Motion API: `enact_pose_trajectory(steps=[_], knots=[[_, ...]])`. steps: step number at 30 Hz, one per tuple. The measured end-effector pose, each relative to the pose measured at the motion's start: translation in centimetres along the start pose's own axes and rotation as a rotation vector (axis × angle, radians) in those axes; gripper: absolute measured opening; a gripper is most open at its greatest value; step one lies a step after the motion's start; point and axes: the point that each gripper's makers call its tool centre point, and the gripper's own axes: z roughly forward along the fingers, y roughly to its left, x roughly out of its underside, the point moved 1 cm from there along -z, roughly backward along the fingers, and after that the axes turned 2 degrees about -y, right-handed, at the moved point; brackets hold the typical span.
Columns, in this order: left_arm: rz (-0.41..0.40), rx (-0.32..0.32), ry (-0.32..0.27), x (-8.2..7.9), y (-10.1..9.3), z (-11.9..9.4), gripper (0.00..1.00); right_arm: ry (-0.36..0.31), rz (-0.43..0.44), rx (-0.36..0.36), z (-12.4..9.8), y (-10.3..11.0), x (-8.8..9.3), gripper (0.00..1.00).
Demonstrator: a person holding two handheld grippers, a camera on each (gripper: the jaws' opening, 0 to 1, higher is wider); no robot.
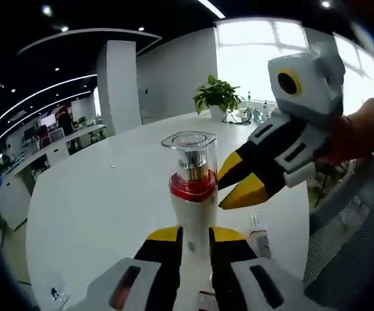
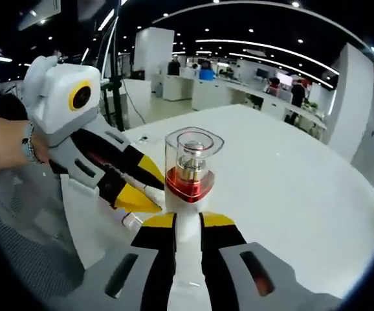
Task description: Arrange the skincare products in the storage area until every visible bottle or jar stands upright without overlapping.
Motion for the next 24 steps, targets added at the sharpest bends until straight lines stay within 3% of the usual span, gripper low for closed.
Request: enact_pose_trajectory(steps=[3, 6, 9, 12, 13, 15, 19, 21, 24], knots=[[-0.077, -0.059, -0.001, 0.1, 2.1, -1.4, 0.18, -0.009, 0.025, 0.033, -1.0, -0.2, -0.6, 0.12], [-0.074, -0.126, -0.007, 0.3, 3.9, -2.7, 0.18, -0.02, 0.11, 0.097, -2.1, -0.3, -1.3, 0.12], [-0.096, -0.163, 0.029, 1.2, 5.2, -3.5, 0.2, -0.041, 0.173, 0.083, -2.3, 1.2, -1.5, 0.12], [-0.082, -0.202, 0.069, 2.2, 6.2, -4.2, 0.21, -0.057, 0.087, 0.078, -1.9, 2.1, -1.2, 0.14], [-0.073, -0.207, 0.081, 2.4, 6.4, -4.4, 0.22, -0.012, 0.032, 0.092, -1.7, 2.1, -0.2, 0.13], [-0.055, -0.203, 0.123, 3.1, 6.7, -4.7, 0.26, 0.055, 0.033, 0.079, -1.6, 2.2, 1.1, 0.14], [-0.042, -0.171, 0.196, 4.5, 5.9, -5.3, 0.31, 0.046, 0.065, 0.078, -1.7, 1.6, 1.2, 0.15], [-0.016, -0.112, 0.232, 5.2, 4.6, -5.4, 0.31, 0.092, 0.07, 0.091, -1.8, 1.3, 2.1, 0.15], [0.053, -0.121, 0.282, 6.1, 4.4, -5.5, 0.31, 0.139, 0.101, 0.068, -1.6, 1.5, 3.1, 0.17]])
